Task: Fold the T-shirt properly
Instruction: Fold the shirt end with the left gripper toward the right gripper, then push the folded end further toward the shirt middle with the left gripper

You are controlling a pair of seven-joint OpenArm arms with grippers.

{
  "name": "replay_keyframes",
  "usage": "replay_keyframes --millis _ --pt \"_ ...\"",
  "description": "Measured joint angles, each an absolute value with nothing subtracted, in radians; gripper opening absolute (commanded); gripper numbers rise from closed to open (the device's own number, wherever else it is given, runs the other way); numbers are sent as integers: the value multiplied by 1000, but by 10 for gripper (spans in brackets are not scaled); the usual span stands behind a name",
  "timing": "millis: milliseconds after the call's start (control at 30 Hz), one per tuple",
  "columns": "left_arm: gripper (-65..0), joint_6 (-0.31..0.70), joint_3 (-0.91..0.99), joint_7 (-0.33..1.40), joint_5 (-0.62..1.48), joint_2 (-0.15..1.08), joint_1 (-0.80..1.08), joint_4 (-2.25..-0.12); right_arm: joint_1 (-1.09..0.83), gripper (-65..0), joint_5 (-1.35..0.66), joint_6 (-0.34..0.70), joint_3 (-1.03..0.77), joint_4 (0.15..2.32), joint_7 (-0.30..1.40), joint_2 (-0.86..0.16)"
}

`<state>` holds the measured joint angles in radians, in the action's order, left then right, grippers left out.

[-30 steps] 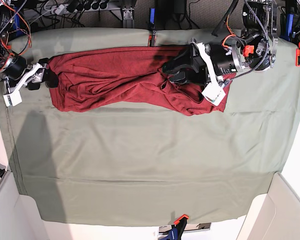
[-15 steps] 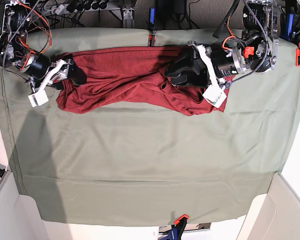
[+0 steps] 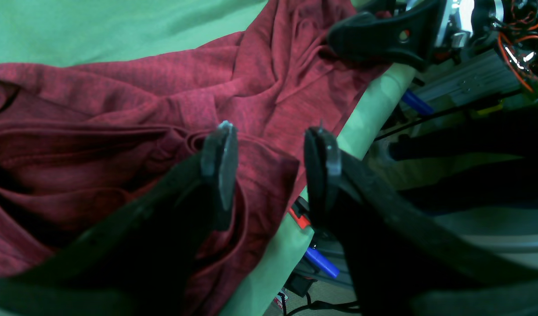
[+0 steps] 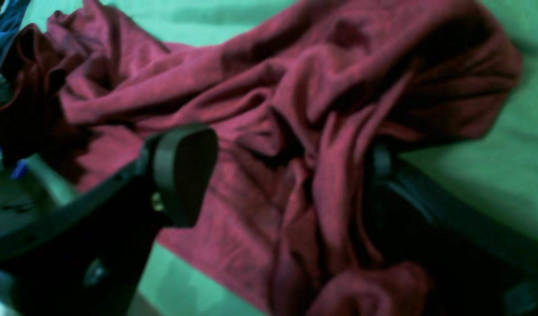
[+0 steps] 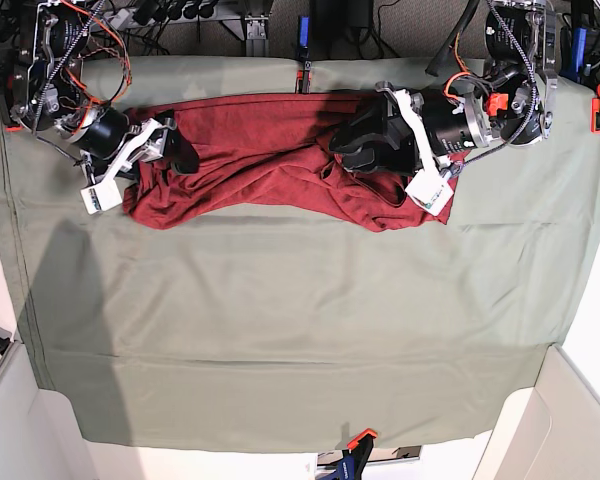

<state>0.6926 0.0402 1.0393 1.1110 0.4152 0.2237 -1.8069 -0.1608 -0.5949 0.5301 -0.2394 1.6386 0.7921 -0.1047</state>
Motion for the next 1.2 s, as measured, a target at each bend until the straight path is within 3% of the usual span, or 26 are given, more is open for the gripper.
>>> replay_keyframes --millis 100,167,633,833,1100,1200 --pt "-373 693 40 1039 1116 415 223 -1807 -163 -533 -548 523 -240 1637 781 -105" --pt "-373 693 40 1039 1119 415 224 -1822 -164 -644 -545 523 -240 1637 781 -105" --pt "-373 692 74 1039 1132 401 224 -2022 -163 -650 -399 531 -260 1637 688 -136" --pt "-376 693 166 883 949 402 224 -1985 -163 -650 -415 530 -385 1637 688 -209" --pt "-633 688 91 797 812 359 226 -1808 -164 -650 -511 528 -445 1637 714 -223" --pt "-650 689 56 758 757 326 226 -1808 -164 -650 -531 528 -445 1637 722 -216"
